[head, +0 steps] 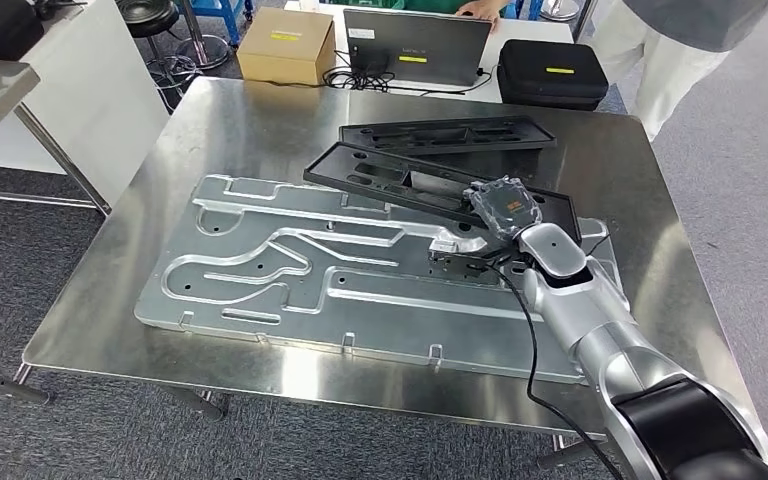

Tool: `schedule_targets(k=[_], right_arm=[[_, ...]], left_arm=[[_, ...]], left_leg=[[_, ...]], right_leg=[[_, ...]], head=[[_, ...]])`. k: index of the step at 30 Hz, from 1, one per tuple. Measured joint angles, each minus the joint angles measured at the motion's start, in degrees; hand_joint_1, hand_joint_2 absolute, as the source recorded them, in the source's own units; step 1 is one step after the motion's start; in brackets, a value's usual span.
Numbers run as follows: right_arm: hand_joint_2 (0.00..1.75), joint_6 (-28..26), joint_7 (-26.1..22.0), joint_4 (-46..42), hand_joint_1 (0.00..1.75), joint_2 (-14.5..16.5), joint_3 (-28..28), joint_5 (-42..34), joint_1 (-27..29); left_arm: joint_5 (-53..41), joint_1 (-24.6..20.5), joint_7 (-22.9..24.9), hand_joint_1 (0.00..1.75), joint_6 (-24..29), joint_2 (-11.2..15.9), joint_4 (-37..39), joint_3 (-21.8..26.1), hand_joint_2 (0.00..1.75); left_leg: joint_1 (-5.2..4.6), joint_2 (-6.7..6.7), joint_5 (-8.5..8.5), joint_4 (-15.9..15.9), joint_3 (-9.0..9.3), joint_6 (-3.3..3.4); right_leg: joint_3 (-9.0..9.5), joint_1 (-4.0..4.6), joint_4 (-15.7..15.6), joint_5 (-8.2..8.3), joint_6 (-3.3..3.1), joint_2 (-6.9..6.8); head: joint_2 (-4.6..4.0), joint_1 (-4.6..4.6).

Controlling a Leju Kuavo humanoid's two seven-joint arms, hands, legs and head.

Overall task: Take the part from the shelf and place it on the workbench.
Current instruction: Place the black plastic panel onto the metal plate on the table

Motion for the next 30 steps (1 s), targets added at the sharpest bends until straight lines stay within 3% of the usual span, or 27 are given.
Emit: schedule_targets(k=[1,2,3,6,8,11,13,15,17,18,19,20,22,23,26,28,30], right_arm=[[0.0,0.01,-0.15,0.33,0.0,0.15,0.01,-0.1,0.06],[0.0,0.01,-0.28,0.61,0.0,0.33,0.01,-0.19,0.1],[0.0,0.0,-0.38,0.81,0.0,0.51,0.02,-0.28,0.09],[0.0,-0.03,-0.47,1.14,0.0,0.85,0.02,-0.39,-0.36],[0.0,-0.11,-0.43,1.35,0.0,1.0,0.01,-0.42,-0.6],[0.0,-0.19,-0.41,1.61,0.0,1.29,-0.01,-0.48,-0.73],[0.0,-0.19,-0.43,1.72,0.0,1.55,-0.02,-0.49,-0.95],[0.0,-0.19,-0.44,1.86,0.0,1.72,-0.03,-0.5,-1.09],[0.0,-0.19,-0.45,2.06,0.0,1.9,-0.03,-0.51,-1.04],[0.0,-0.19,-0.45,2.15,0.0,2.01,-0.03,-0.51,-1.02],[0.0,-0.19,-0.45,2.22,0.0,2.09,-0.03,-0.51,-1.03],[0.0,-0.19,-0.45,2.25,0.0,2.16,-0.03,-0.51,-1.07],[0.0,-0.19,-0.39,2.27,0.0,2.21,-0.03,-0.51,-1.19],[0.0,-0.19,-0.32,2.29,0.0,2.21,-0.04,-0.53,-1.23],[0.0,-0.17,-0.03,2.31,0.0,2.21,-0.1,-0.67,-1.26],[0.0,-0.13,0.26,2.3,0.0,2.13,-0.26,-0.92,-1.26],[0.0,-0.1,0.54,2.3,0.0,1.87,-0.57,-1.31,-1.08]], left_arm=[[-0.01,0.11,0.0,0.0,-0.01,0.0,0.0,0.0,0.0],[-0.03,0.19,0.0,0.0,-0.01,0.0,0.0,0.0,0.0],[-0.05,0.23,0.0,0.0,-0.01,-0.01,0.0,0.0,0.0],[0.04,0.19,-0.04,0.0,0.03,-0.04,0.0,0.0,0.0],[0.54,0.17,-0.25,0.0,0.19,-0.03,0.0,0.05,0.0],[0.78,0.11,0.57,0.0,0.45,-0.01,0.0,0.21,0.0],[0.52,0.06,1.38,0.0,0.51,0.02,0.0,0.22,0.0],[0.45,0.1,1.56,0.0,0.52,0.02,0.0,0.22,0.0],[0.42,0.17,1.61,0.0,0.52,0.02,0.0,0.22,0.0],[0.4,0.19,1.66,0.0,0.52,0.02,0.0,0.22,0.0],[0.38,0.18,1.69,0.0,0.52,0.02,0.0,0.22,0.0],[0.37,0.16,1.73,0.0,0.52,0.02,0.0,0.22,0.0],[0.63,0.08,1.75,0.0,0.53,0.03,0.0,0.23,0.0],[0.9,0.06,1.81,0.0,0.56,0.04,0.0,0.27,0.0],[1.8,0.07,2.39,0.0,0.78,0.06,0.0,0.43,0.0],[1.98,0.02,2.66,0.0,0.8,0.07,0.0,0.46,0.0],[1.99,0.02,2.85,0.0,0.59,0.08,0.0,0.46,0.0]], left_leg=[[-0.01,-0.02,-0.05,0.04,0.02,0.01],[-0.01,-0.04,-0.13,0.12,0.06,-0.02],[-0.01,-0.05,-0.24,0.23,0.12,-0.1],[-0.1,-0.09,-0.86,0.87,0.25,-0.62],[-0.25,-0.12,-1.11,1.11,0.16,-1.16],[-0.29,-0.09,-1.47,1.21,0.23,-2.01],[-0.23,0.04,-3.72,4.67,-1.12,-2.57],[-0.09,0.13,-7.34,12.08,-4.47,-2.9],[-0.02,0.13,-8.73,17.31,-7.09,-3.02],[-0.01,0.13,-7.81,16.88,-6.99,-2.98],[0.01,0.14,-5.97,14.18,-5.78,-2.87],[0.01,0.15,-3.83,9.94,-3.81,-2.67],[-0.16,0.13,-1.41,3.08,-0.5,-2.21],[-0.24,0.1,-1.14,1.54,0.21,-1.98],[-0.31,0.11,-0.82,0.9,0.38,-1.07],[-0.13,0.22,-0.19,0.42,0.45,-0.32],[-0.11,0.24,0.16,0.31,0.24,0.07]], right_leg=[[-1.63,-0.01,2.94,-0.75,0.11,0.0],[-2.4,-0.04,3.97,-0.42,0.17,-0.01],[-2.02,-0.08,2.73,0.96,0.15,-0.02],[3.11,-0.08,-8.3,6.2,-0.25,-0.01],[4.63,0.21,-11.52,6.8,-0.77,0.08],[4.83,0.16,-11.83,6.91,-1.73,0.13],[5.15,-0.14,-12.19,7.02,-2.42,0.03],[5.24,-0.08,-12.21,6.96,-2.76,-0.05],[5.26,0.0,-12.13,6.9,-2.84,-0.05],[5.29,0.01,-12.06,6.87,-2.83,-0.03],[5.35,0.02,-11.98,6.81,-2.78,0.0],[5.43,0.03,-11.89,6.71,-2.67,0.02],[5.46,0.2,-11.76,6.57,-2.27,0.06],[5.43,0.29,-11.75,6.56,-2.0,0.06],[5.45,0.22,-11.81,6.55,-0.99,0.06],[4.64,0.09,-9.58,4.53,-0.38,0.03],[1.86,0.03,-2.82,0.38,0.03,0.01]], head=[[0.0,0.01],[0.0,0.01],[0.0,0.01],[0.0,0.01],[0.0,0.01],[0.0,-0.01],[0.0,-0.01],[0.0,-0.02],[0.0,-0.02],[0.0,-0.02],[0.0,-0.02],[0.0,-0.02],[0.0,-0.02],[0.0,-0.01],[0.0,-0.01],[0.0,-0.01],[0.0,0.0]])
